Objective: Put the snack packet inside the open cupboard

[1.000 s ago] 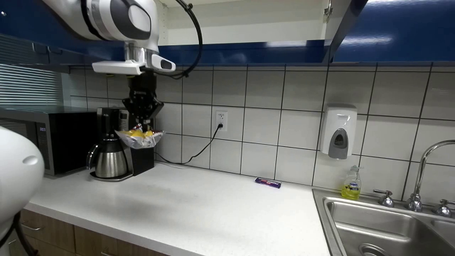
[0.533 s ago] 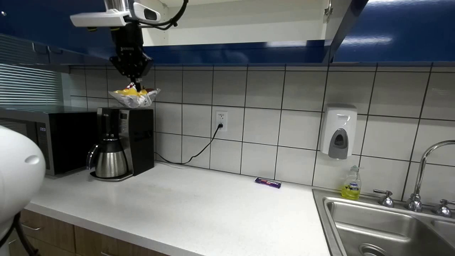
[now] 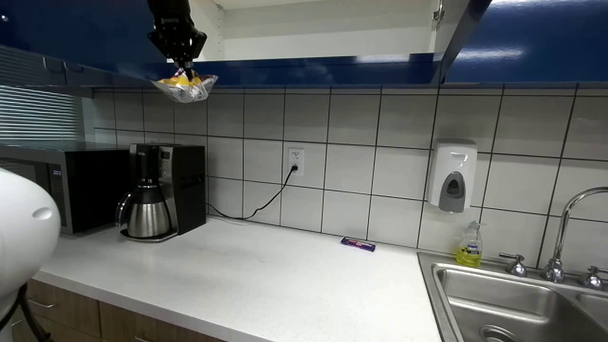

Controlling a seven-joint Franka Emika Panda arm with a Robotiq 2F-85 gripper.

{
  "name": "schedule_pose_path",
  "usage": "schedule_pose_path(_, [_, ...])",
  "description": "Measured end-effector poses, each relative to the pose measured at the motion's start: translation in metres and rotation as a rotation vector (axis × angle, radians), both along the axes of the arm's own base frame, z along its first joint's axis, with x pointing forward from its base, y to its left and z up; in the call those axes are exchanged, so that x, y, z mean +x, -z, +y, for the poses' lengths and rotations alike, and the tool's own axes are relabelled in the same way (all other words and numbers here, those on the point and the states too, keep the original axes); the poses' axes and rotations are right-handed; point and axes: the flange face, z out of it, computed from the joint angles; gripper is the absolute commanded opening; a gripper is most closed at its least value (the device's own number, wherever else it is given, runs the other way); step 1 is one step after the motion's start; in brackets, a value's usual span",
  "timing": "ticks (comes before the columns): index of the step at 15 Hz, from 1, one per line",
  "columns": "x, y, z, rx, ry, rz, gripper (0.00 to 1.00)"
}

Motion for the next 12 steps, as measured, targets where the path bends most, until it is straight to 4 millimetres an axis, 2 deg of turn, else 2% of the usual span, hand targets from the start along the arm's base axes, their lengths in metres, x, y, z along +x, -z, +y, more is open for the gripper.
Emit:
schedule_pose_path(7, [0.007, -0.080, 0.004, 0.034, 0.012, -0.131, 0.00])
schedule_pose_path(12, [0.026, -0.119, 0.002, 0.055, 0.032, -0.179, 0.00])
